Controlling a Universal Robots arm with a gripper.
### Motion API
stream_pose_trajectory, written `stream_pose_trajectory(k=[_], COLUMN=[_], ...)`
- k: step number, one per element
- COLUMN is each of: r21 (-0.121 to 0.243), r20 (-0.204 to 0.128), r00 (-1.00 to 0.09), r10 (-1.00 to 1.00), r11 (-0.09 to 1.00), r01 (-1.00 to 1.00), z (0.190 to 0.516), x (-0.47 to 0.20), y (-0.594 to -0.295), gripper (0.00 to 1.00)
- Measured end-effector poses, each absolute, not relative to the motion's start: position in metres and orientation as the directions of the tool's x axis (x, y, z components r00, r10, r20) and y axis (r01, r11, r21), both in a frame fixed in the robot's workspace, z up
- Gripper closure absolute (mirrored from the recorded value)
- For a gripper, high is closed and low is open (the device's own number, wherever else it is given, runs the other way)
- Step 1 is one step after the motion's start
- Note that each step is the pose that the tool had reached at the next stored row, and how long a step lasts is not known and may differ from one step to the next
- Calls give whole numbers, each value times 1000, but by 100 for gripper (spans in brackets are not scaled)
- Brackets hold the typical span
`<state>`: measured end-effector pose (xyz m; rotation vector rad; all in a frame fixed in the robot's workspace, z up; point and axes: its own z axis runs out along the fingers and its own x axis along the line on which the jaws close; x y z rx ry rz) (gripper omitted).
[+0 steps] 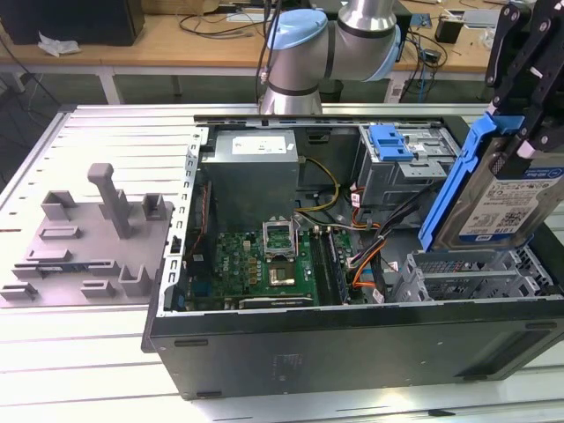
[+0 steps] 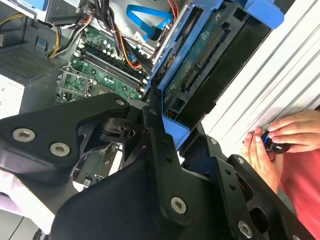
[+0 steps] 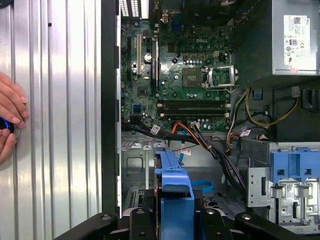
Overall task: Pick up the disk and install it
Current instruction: 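Insert the disk into the insertion slot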
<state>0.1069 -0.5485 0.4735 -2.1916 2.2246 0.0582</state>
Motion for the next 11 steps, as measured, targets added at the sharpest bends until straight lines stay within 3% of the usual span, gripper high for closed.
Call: stream_pose_trajectory(k=[11], r21=[14], r20=[-39], r00=[-15], r10=[-999], r11=[15], r01=[-1000], z=[469], x=[108], y=[-550], gripper=[63])
